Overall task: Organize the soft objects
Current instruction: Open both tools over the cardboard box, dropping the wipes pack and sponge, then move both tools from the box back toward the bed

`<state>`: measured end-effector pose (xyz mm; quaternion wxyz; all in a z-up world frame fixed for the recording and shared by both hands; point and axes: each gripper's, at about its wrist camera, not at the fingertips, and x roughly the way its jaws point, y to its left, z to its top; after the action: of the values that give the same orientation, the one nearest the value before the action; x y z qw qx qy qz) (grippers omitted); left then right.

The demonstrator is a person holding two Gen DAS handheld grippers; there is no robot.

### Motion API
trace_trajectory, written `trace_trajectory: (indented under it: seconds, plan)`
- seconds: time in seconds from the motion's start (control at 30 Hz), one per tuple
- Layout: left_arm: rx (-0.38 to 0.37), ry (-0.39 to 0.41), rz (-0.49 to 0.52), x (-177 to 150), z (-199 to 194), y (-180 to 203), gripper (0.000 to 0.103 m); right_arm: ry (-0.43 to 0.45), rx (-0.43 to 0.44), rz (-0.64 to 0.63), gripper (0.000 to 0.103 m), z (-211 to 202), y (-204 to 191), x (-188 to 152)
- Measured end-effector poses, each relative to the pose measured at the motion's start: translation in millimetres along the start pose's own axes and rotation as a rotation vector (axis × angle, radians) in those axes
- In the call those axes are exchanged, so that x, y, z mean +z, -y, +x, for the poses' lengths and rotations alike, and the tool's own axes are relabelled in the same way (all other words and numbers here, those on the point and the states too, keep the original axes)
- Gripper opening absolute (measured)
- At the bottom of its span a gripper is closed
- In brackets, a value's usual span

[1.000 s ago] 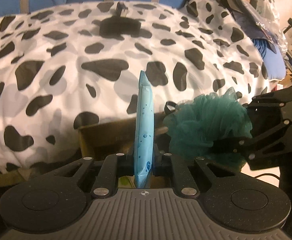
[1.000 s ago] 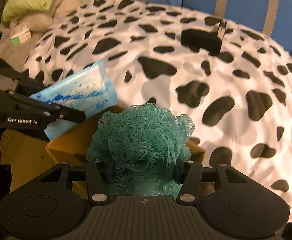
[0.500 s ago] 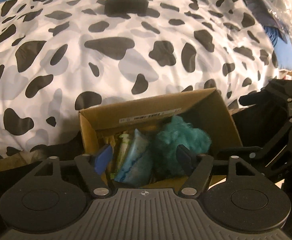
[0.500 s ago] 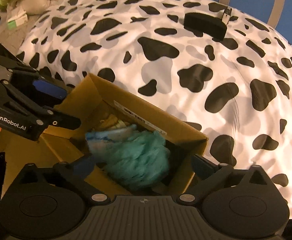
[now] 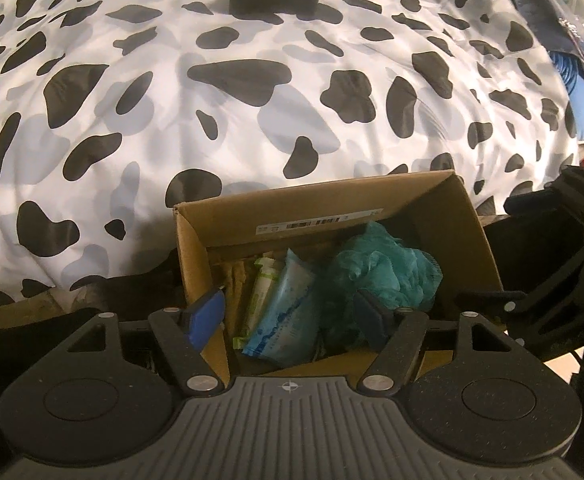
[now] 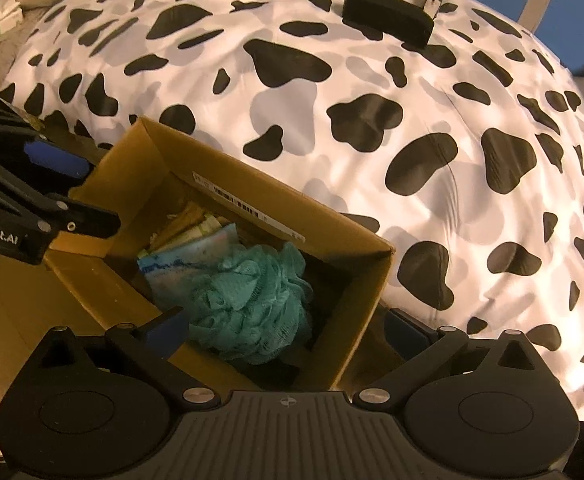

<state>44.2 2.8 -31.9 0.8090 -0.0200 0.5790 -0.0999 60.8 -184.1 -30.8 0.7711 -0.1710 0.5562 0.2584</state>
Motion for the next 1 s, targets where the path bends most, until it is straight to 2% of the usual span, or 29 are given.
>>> trace_trajectory:
  seconds: [0.23,0.47,0.8,1.0]
  plan:
    - [0.019,0.008,0.002,2,0,1,0.07,-0.001,-0.014,0.012,0.103,0,3,0]
    - [0.098,0.046,0.057,9,-1,12,0.07,0.036,-0.036,0.051,0.103,-6,11,3]
    - [0.121,0.062,0.018,11,-4,6,0.07,0.054,-0.066,0.063,0.103,-8,13,4]
    - [0.136,0.091,0.009,14,-8,5,0.07,0.133,-0.107,0.107,0.103,-18,21,7]
